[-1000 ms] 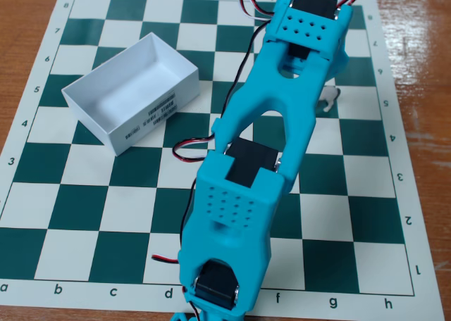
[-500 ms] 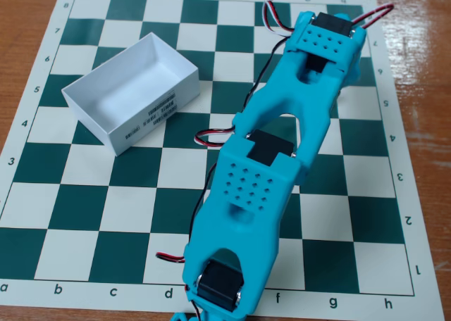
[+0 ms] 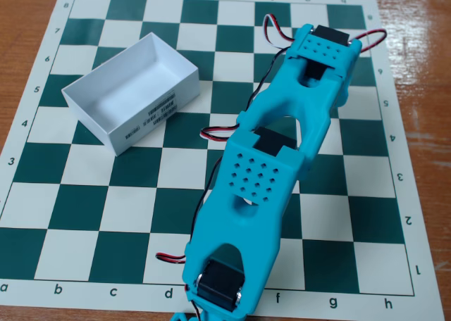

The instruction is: Grab the toy horse and put it in the box.

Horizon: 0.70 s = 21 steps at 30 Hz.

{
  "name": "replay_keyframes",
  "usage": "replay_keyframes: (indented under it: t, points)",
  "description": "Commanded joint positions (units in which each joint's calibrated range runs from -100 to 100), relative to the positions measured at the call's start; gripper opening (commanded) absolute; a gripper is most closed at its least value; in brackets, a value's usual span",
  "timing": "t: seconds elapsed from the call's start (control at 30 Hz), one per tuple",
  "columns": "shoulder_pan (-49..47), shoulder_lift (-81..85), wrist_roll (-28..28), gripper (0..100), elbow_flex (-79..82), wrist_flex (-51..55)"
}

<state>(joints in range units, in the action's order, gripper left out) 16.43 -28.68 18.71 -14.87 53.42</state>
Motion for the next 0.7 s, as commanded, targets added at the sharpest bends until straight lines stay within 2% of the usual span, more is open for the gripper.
replay_keyframes:
  t: [0.0,0.67]
  points:
    - [-0.4,0.1,-0.6,17,-2.4,0.2]
    - [-0.1,-8.8,-0.7,17,-9.7,-2.5]
